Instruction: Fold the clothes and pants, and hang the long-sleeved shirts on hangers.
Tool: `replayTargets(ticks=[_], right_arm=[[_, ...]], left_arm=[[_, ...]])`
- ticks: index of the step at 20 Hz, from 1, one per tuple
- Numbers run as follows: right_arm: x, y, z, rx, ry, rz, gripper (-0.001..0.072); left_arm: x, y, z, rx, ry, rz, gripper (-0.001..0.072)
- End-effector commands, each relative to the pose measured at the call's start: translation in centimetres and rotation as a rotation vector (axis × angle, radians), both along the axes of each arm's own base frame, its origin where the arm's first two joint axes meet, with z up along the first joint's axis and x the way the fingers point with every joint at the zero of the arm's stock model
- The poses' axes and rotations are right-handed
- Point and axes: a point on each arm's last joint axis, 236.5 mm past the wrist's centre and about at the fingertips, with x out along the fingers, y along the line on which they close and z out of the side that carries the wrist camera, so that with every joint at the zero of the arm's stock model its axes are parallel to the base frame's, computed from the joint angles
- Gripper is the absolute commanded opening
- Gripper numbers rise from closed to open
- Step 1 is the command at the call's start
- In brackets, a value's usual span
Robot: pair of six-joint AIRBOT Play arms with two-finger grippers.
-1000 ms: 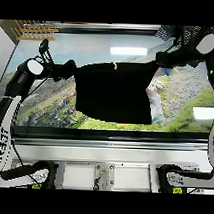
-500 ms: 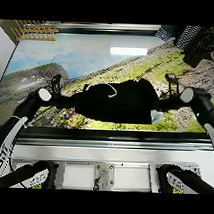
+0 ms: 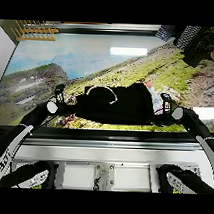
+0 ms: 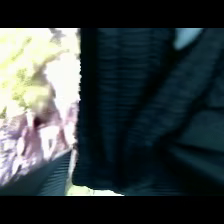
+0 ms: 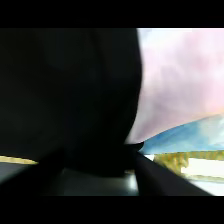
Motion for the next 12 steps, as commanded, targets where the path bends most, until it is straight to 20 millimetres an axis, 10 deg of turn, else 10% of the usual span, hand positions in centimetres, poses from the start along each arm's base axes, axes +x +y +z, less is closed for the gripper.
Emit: replayTargets(ticks=[1, 4, 8, 10, 12], right_arm=[[0.6, 1.7, 1.9, 0.084, -0.026, -0.012, 0.0600], [1.4, 0.4, 7.2, 0.100, -0.069, 0.001, 0.0600], [3.0, -6.2, 11.0, 0.096, -0.125, -0.059, 0.0602], [3.7, -9.5, 9.8, 0.124, -0.123, -0.124, 0.0719], [4.1, -11.5, 7.4, 0.197, -0.091, -0.171, 0.0719]], left_arm=[[0.3, -0.1, 1.9, -0.022, -0.007, -0.003, 0.0537], [1.6, 1.0, 8.0, -0.057, -0.093, 0.008, 0.0538], [1.1, 1.0, 13.7, -0.080, -0.196, -0.012, 0.0534], [0.6, -0.2, 14.7, -0.087, -0.222, -0.047, 0.0108], [-0.2, -2.2, 14.7, -0.093, -0.223, -0.104, 0.0010]])
